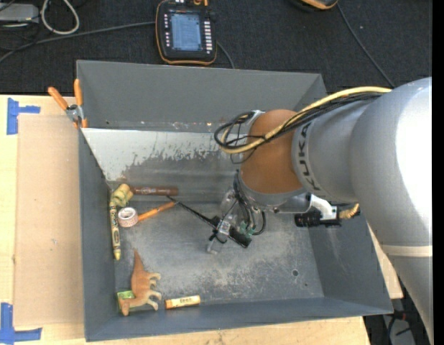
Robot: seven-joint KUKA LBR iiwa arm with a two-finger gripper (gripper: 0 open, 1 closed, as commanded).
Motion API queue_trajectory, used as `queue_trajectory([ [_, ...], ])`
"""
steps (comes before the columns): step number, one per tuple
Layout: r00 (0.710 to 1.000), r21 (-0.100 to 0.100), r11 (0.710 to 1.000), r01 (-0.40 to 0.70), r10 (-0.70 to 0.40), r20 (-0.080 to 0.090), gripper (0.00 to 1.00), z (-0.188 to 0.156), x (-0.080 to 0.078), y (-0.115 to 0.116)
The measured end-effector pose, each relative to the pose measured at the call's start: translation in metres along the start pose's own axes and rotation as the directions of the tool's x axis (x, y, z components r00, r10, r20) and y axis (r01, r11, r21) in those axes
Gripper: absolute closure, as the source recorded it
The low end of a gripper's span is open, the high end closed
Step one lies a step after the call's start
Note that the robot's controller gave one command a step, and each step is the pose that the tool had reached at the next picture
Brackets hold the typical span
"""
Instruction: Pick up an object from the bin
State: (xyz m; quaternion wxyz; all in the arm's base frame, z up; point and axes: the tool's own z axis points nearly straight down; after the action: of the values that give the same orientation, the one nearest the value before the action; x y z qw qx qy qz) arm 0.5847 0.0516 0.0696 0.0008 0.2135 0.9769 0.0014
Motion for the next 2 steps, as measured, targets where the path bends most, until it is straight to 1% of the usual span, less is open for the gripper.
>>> queue_trajectory([
  [1, 0.996, -0.002, 0.996, -0.085, 0.085, 0.002, 1.0, -0.001, 0.0121, 0.0319],
  [2, 0.996, -0.002, 0.996, -0.085, 0.085, 0.002, 1.0, -0.001, 0.0121, 0.0319],
])
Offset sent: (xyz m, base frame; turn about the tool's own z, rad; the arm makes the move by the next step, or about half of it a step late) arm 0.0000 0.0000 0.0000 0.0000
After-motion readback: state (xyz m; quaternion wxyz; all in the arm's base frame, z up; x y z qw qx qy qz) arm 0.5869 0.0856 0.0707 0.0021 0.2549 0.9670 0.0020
